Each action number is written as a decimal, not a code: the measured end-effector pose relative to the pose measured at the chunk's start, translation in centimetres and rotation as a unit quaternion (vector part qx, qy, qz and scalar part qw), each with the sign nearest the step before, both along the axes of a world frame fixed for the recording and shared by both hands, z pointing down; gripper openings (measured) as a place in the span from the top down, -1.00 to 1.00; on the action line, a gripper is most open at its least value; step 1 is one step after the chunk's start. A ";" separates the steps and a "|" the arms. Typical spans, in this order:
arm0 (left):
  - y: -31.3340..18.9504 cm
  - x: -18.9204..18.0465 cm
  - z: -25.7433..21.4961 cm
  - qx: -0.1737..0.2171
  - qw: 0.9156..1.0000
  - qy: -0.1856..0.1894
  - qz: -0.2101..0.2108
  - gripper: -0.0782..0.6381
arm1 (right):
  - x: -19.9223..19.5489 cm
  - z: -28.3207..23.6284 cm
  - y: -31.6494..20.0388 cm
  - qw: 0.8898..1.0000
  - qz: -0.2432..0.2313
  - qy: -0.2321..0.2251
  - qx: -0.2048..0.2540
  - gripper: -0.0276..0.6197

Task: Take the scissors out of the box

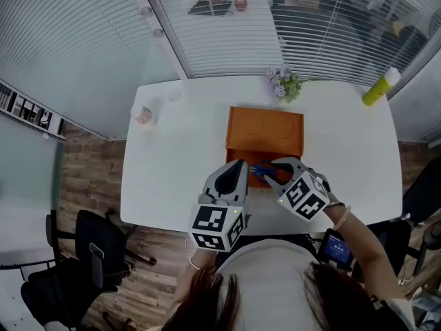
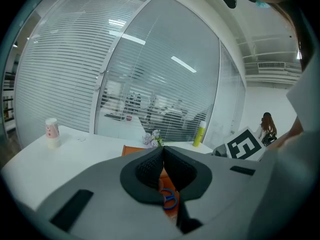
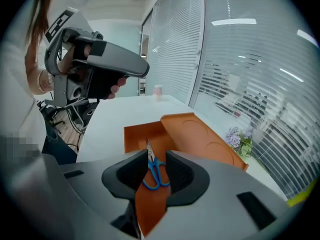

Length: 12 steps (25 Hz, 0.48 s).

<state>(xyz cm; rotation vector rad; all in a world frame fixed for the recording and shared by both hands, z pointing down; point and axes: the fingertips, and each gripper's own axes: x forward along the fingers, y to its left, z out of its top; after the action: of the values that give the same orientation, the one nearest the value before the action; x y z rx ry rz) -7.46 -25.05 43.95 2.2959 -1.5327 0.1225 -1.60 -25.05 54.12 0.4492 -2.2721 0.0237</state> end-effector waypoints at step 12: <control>-1.3 -1.0 0.9 -0.015 1.000 0.007 -0.023 0.73 | -1.1 4.0 0.0 0.996 -0.050 0.062 -0.046 0.45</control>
<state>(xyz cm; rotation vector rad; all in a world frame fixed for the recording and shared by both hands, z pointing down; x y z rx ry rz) -8.49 -26.30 44.82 2.2316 -1.5650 0.1165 -2.69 -25.03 58.15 0.2796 -2.1582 0.0486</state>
